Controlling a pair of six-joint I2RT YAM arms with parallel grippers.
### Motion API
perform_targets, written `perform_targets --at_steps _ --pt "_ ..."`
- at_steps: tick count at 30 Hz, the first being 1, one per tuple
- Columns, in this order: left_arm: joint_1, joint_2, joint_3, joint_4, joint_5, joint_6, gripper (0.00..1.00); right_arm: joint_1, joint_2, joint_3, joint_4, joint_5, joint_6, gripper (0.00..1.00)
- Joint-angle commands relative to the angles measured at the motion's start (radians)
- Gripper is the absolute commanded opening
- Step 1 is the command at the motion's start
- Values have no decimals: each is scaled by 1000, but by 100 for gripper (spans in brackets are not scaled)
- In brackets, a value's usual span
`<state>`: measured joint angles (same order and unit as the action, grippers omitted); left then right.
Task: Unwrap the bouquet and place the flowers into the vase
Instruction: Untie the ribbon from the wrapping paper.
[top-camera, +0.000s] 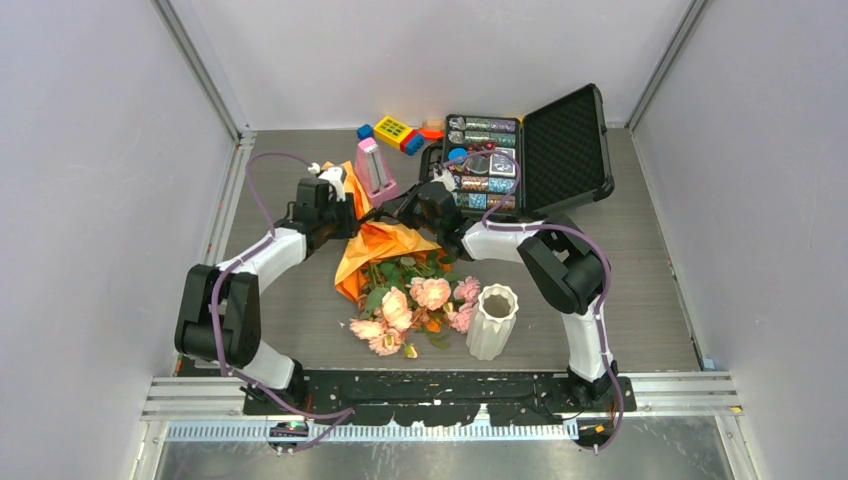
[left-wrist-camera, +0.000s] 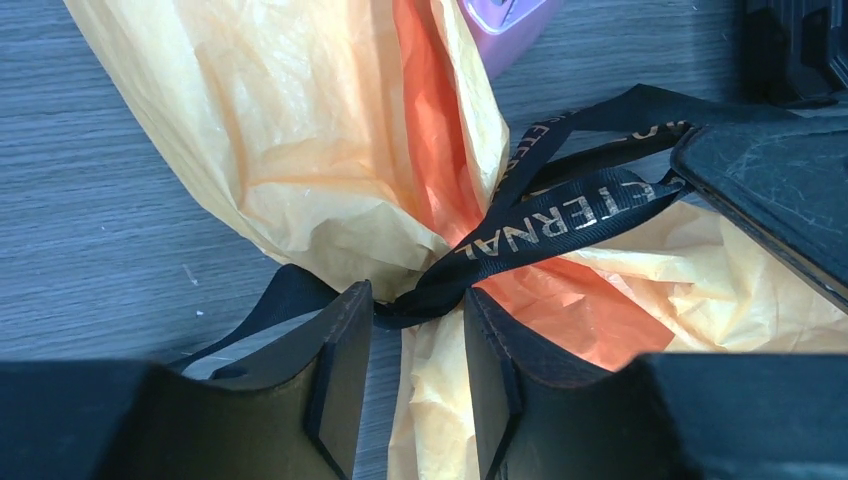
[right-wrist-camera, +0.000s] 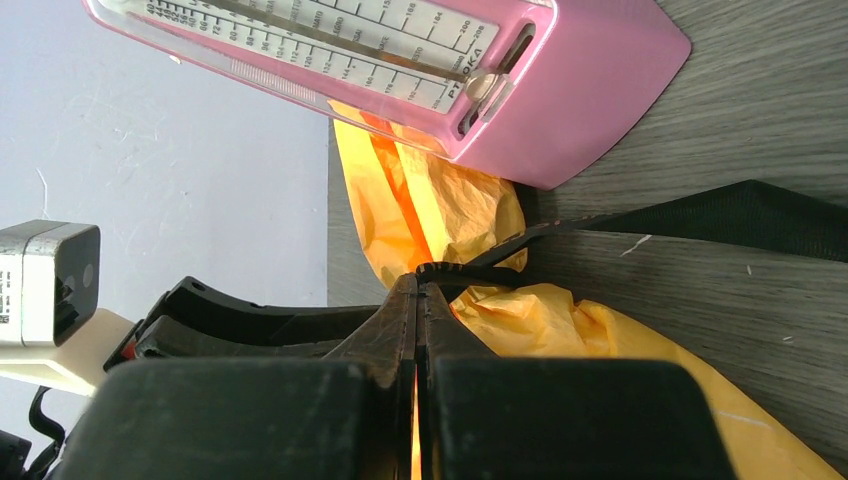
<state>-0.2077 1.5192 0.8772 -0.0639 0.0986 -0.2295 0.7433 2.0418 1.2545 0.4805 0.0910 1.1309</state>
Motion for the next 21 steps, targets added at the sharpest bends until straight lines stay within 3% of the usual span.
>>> perform_targets --at_steps 1,10,17,21 --pt "-2 9 18 58 -14 14 42 1 -33 48 40 10 1 0" --pt "-2 59 43 167 81 -39 46 -11 -35 51 30 9 -3 0" --pt "-2 49 53 211 118 -42 23 1 -31 48 25 10 -6 0" --pt "-2 19 44 244 154 -42 25 1 -21 48 21 10 -7 0"
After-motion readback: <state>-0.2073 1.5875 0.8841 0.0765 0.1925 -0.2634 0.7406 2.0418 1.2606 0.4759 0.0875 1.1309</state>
